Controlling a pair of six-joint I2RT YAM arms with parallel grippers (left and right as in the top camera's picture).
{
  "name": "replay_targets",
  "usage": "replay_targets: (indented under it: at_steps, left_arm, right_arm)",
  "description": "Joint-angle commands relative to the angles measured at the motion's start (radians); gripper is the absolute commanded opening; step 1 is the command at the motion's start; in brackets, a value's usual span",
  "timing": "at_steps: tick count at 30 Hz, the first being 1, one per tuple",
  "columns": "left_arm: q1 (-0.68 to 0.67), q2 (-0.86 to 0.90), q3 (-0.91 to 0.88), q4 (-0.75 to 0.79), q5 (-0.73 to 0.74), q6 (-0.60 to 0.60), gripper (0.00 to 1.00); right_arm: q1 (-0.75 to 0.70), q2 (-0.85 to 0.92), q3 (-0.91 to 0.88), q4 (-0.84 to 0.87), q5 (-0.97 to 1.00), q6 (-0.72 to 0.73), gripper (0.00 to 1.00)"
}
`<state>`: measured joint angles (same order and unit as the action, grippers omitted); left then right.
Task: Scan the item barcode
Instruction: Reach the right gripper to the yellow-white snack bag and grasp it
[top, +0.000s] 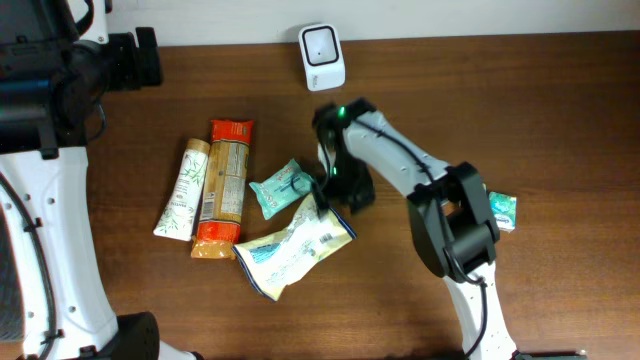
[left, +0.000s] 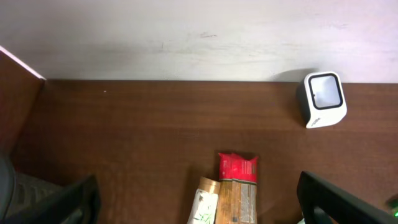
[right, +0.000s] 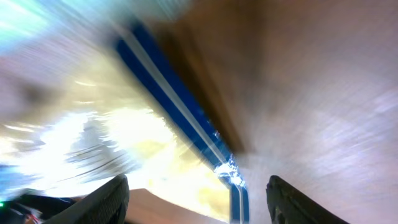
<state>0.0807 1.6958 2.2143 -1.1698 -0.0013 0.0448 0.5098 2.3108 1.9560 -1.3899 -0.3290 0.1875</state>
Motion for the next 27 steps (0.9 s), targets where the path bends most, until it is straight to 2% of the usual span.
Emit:
replay_targets:
  at_steps: [1, 7, 13, 20, 24, 27]
  left_arm:
    - [0.001, -0.008, 0.012, 0.000, -0.006, 0.012, 0.99]
    - [0.001, -0.008, 0.012, 0.000, -0.006, 0.012, 0.99]
    - [0.001, -0.008, 0.012, 0.000, -0.006, 0.012, 0.99]
    - [0.001, -0.008, 0.012, 0.000, -0.006, 0.012, 0.99]
    - [0.001, -0.008, 0.012, 0.000, -0.006, 0.012, 0.99]
    - [0.001, -0.008, 0.012, 0.000, -0.006, 0.012, 0.99]
  right_arm:
    - [0.025, -0.024, 0.235, -0.009, -0.019, -0.053, 0.73]
    - [0.217, 0.021, 0.187, 0.145, -0.193, -0.052, 0.73]
    - [0.363, 0.087, 0.164, 0.133, -0.190, -0.049, 0.73]
    - [0.305, 0.086, 0.151, -0.206, -0.005, -0.148, 0.74]
    - [0.217, 0.085, 0.151, -0.283, 0.160, -0.146, 0.73]
    - [0.111, 0.080, 0.151, -0.303, 0.211, -0.152, 0.67]
